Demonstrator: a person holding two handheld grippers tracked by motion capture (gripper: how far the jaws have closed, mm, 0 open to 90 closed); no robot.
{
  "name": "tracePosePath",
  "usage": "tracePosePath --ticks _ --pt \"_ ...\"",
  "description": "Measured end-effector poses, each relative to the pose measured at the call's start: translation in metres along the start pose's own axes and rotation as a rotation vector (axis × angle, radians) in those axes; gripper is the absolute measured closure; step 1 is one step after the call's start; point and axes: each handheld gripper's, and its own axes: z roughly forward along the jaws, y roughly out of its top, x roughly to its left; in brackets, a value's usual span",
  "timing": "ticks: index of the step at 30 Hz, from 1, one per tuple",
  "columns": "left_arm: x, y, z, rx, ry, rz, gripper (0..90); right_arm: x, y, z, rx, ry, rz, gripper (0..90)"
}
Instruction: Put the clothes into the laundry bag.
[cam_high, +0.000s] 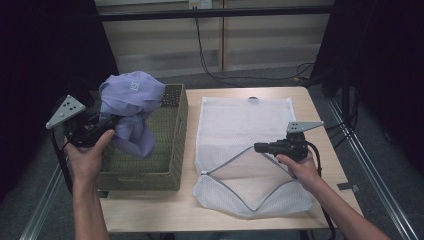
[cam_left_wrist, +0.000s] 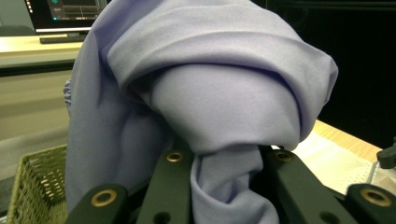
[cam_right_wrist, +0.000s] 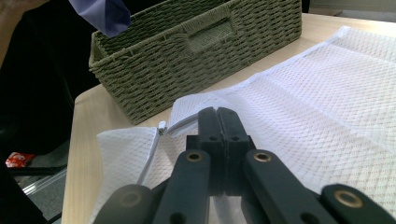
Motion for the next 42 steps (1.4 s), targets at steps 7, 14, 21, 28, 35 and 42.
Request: tracePosePath --ticks 7,14,21,28,35,42 --pt "-0.009 0.011 -0.008 -0.033 -0.019 0.025 78.3 0.000 0.000 0.001 0.004 -0.001 -0.001 89.7" --pt "-0.022 0.022 -0.012 -0.064 -0.030 0.054 78.4 0.000 -0.001 0.002 0.007 -0.003 -0.002 89.7" --pt "-0.033 0.029 -0.013 -0.099 -0.052 0.071 78.4 0.000 0.000 0.002 0.007 -0.004 -0.003 89.8" --pt "-0.052 0.042 -0.017 -0.114 -0.080 0.118 78.3 0.000 0.000 0.000 0.005 -0.007 -0.002 89.7" --pt "-0.063 0.046 -0.013 -0.131 -0.124 0.134 78.3 0.000 0.000 0.001 0.007 -0.004 -0.002 89.7" --pt "-0.075 0.046 -0.002 -0.134 -0.186 0.132 78.3 -0.001 0.000 0.001 0.009 -0.004 0.002 89.7"
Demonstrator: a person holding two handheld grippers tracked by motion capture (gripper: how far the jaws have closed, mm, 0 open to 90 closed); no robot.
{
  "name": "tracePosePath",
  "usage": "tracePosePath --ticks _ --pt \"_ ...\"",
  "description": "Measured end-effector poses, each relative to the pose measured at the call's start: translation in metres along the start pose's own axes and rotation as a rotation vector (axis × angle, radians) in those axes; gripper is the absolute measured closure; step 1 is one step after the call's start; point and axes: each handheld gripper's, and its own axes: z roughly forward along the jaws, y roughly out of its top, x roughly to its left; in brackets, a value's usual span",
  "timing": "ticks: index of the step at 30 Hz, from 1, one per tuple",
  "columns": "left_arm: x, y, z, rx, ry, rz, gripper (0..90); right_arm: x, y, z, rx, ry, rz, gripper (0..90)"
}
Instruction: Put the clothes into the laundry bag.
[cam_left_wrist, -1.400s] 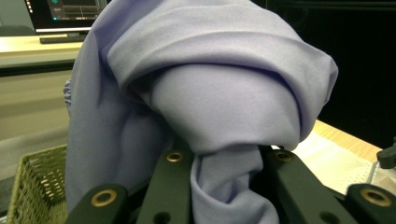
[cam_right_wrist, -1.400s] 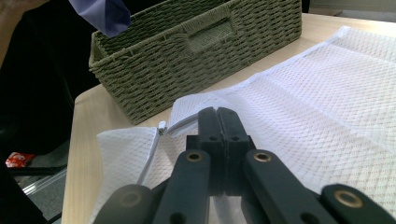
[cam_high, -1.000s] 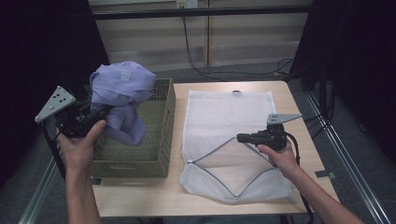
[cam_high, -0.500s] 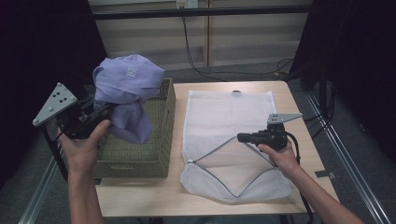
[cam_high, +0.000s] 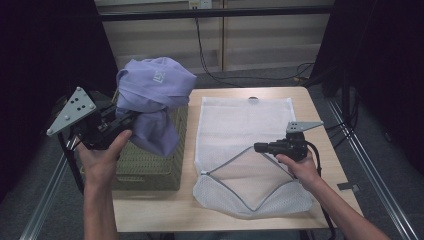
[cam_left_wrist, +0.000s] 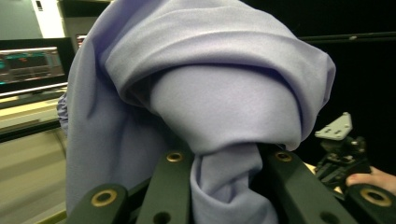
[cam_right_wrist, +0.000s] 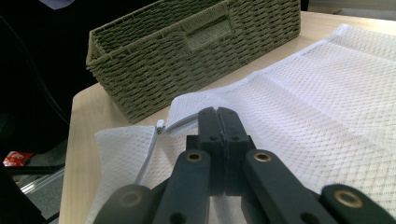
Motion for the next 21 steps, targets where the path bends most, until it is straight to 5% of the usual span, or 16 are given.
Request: tracePosePath --ticks 5,8,13,21 --pt "-0.008 -0.001 0.009 -0.014 -0.042 -0.011 78.3 -0.001 0.000 0.000 -0.002 -0.002 0.000 89.7" --pt "-0.016 0.000 0.018 0.005 -0.073 0.024 78.3 -0.001 0.000 -0.001 -0.007 0.000 0.004 89.7" --pt "-0.025 0.000 0.026 -0.016 -0.121 0.001 78.3 -0.001 0.000 -0.001 -0.012 0.006 0.011 89.7" --pt "-0.040 -0.004 0.045 0.021 -0.210 0.008 78.4 -0.003 0.000 -0.002 -0.015 0.009 0.015 89.7"
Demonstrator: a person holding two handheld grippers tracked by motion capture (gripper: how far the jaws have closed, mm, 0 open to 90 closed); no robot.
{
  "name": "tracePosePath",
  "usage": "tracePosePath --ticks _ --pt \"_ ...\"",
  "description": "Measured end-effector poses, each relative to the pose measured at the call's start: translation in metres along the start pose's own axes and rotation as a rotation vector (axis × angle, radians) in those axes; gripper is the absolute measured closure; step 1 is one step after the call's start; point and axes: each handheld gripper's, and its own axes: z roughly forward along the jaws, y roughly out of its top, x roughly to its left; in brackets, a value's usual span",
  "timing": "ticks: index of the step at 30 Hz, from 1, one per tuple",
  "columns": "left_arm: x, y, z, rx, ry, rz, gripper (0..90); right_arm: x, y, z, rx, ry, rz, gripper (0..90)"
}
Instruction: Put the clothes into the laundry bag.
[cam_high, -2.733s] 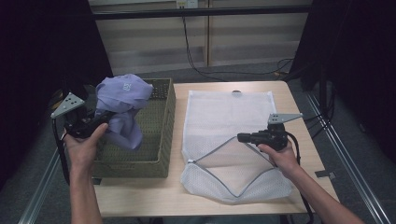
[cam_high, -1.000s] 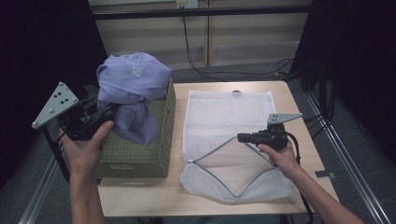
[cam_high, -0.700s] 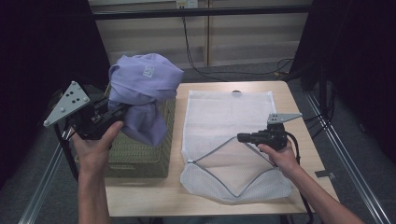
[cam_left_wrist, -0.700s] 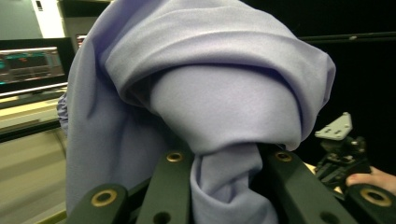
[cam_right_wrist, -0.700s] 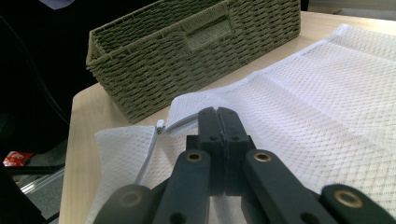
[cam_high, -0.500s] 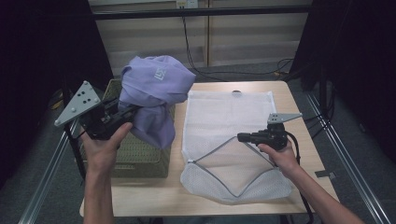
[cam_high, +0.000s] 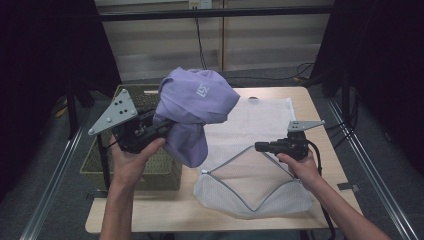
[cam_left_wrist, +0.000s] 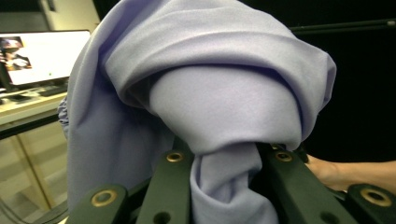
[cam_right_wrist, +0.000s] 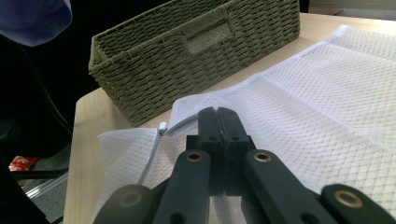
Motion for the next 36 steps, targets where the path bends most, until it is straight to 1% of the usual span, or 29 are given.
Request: tracePosePath --ticks 1,2,4,5,6,7,8,9,10,12,14,15,17,18,20,21,22,23,24,25,26,27,28,29,31,32,33,34,36 --pt "0.000 0.000 0.000 0.000 0.000 0.000 78.3 0.000 0.000 0.000 0.000 0.000 0.000 89.7" --pt "-0.001 -0.001 0.003 0.011 -0.005 0.012 78.3 0.000 0.000 0.000 0.000 -0.001 0.003 89.7" --pt "-0.004 -0.004 0.010 0.010 -0.031 -0.008 78.3 -0.001 0.000 0.000 -0.002 0.000 0.006 89.8" --pt "-0.008 -0.007 0.018 0.031 -0.045 -0.004 78.3 -0.001 0.000 0.000 -0.002 0.000 0.006 89.7" --pt "-0.008 -0.007 0.018 0.031 -0.045 -0.004 78.3 -0.001 0.000 0.000 -0.002 0.001 0.007 89.7" --pt "-0.012 -0.009 0.025 0.043 -0.061 -0.001 78.3 0.000 0.000 0.000 -0.003 0.002 0.008 89.7" --pt "-0.012 -0.009 0.025 0.043 -0.061 -0.001 78.3 0.000 0.000 0.000 -0.003 0.002 0.008 89.7" --pt "-0.015 -0.010 0.030 0.054 -0.076 0.005 78.3 -0.001 0.001 0.000 -0.004 0.003 0.007 89.7" --pt "-0.015 -0.010 0.030 0.054 -0.076 0.005 78.3 -0.001 0.001 0.000 -0.004 0.003 0.007 89.7" --pt "-0.017 -0.012 0.035 0.053 -0.095 -0.012 78.3 -0.001 0.001 -0.001 -0.005 0.005 0.009 89.7" --pt "-0.018 -0.015 0.039 0.065 -0.110 -0.016 78.3 0.000 0.001 -0.001 -0.009 0.005 0.005 89.7" --pt "-0.020 -0.018 0.044 0.079 -0.125 -0.012 78.3 0.000 0.001 -0.002 -0.010 0.006 0.007 89.7" --pt "-0.022 -0.020 0.049 0.084 -0.146 -0.010 78.2 0.000 0.001 -0.002 -0.011 0.007 0.007 89.7" --pt "-0.023 -0.021 0.052 0.089 -0.164 -0.004 78.2 0.000 0.001 -0.002 -0.012 0.006 0.007 89.7" --pt "-0.024 -0.022 0.054 0.097 -0.167 0.002 78.2 -0.001 0.001 -0.002 -0.013 0.005 0.005 89.7" --pt "-0.027 -0.022 0.057 0.098 -0.174 -0.005 78.2 -0.001 0.001 -0.003 -0.013 0.004 0.008 89.7" --pt "-0.027 -0.022 0.057 0.098 -0.174 -0.005 78.2 -0.001 0.001 -0.003 -0.013 0.004 0.008 89.7" --pt "-0.029 -0.022 0.058 0.104 -0.186 0.008 78.2 -0.001 0.001 -0.003 -0.016 0.005 0.006 89.7" --pt "-0.032 -0.022 0.059 0.100 -0.190 -0.001 78.2 -0.002 0.002 -0.004 -0.016 0.003 0.008 89.7" --pt "-0.032 -0.022 0.059 0.100 -0.190 -0.001 78.2 -0.002 0.002 -0.004 -0.018 0.001 0.010 89.7" --pt "-0.032 -0.023 0.060 0.109 -0.205 0.007 78.2 -0.002 0.002 -0.004 -0.018 0.001 0.010 89.7" --pt "-0.033 -0.025 0.061 0.105 -0.209 -0.006 78.2 -0.002 0.002 -0.004 -0.017 -0.002 0.009 89.7" --pt "-0.033 -0.026 0.061 0.112 -0.208 -0.006 78.1 -0.001 0.003 -0.005 -0.019 -0.001 0.010 89.7" --pt "-0.034 -0.030 0.065 0.130 -0.215 -0.012 78.1 -0.001 0.003 -0.005 -0.019 -0.001 0.010 89.7" --pt "-0.034 -0.032 0.067 0.138 -0.220 -0.014 78.1 -0.001 0.003 -0.004 -0.019 0.001 0.009 89.7" --pt "-0.035 -0.037 0.071 0.153 -0.234 -0.011 78.1 -0.001 0.002 -0.004 -0.016 0.003 0.006 89.7" --pt "-0.035 -0.037 0.071 0.153 -0.234 -0.011 78.1 -0.001 0.002 -0.004 -0.016 0.003 0.006 89.7" --pt "-0.035 -0.039 0.073 0.159 -0.254 -0.011 78.1 -0.001 0.002 -0.003 -0.017 0.006 0.005 89.7" --pt "-0.036 -0.045 0.078 0.175 -0.258 -0.027 78.1 -0.001 0.003 -0.004 -0.017 0.007 0.004 89.7"
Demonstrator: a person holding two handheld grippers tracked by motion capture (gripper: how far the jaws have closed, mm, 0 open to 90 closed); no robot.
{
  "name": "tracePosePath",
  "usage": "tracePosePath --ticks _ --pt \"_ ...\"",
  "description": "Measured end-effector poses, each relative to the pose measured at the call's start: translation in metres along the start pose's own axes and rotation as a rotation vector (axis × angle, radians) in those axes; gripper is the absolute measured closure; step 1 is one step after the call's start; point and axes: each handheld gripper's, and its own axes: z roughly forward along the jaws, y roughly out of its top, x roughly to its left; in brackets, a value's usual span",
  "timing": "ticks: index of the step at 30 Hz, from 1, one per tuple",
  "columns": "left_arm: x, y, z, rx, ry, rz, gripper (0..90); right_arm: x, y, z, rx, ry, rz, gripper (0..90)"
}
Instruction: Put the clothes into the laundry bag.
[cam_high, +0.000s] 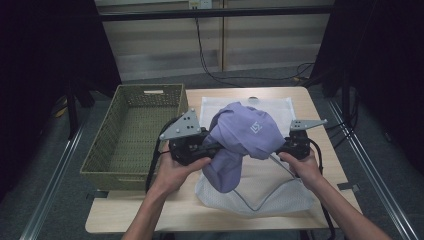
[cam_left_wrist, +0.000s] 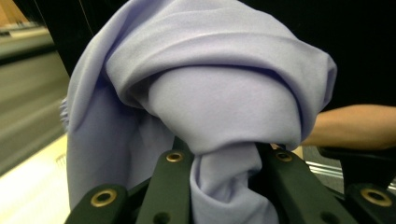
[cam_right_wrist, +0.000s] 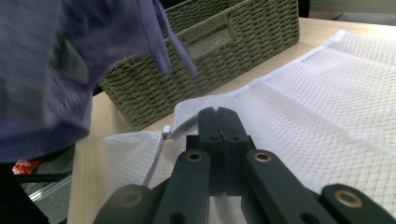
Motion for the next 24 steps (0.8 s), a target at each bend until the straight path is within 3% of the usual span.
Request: tracePosePath --ticks 8,15,20,24 --pt "0.001 -0.017 0.016 0.057 -0.025 -0.007 77.9 -0.001 0.000 -0.001 -0.002 0.001 0.007 89.7" --pt "0.008 -0.042 0.033 0.124 -0.046 -0.032 77.9 -0.001 0.000 0.001 0.005 0.007 0.003 89.8" --pt "0.007 -0.048 0.036 0.139 -0.077 -0.026 77.9 -0.002 -0.002 0.001 0.011 0.002 0.005 89.7" --pt "0.003 -0.041 0.030 0.135 -0.095 -0.003 77.8 -0.003 -0.003 0.001 0.012 0.003 0.005 89.7"
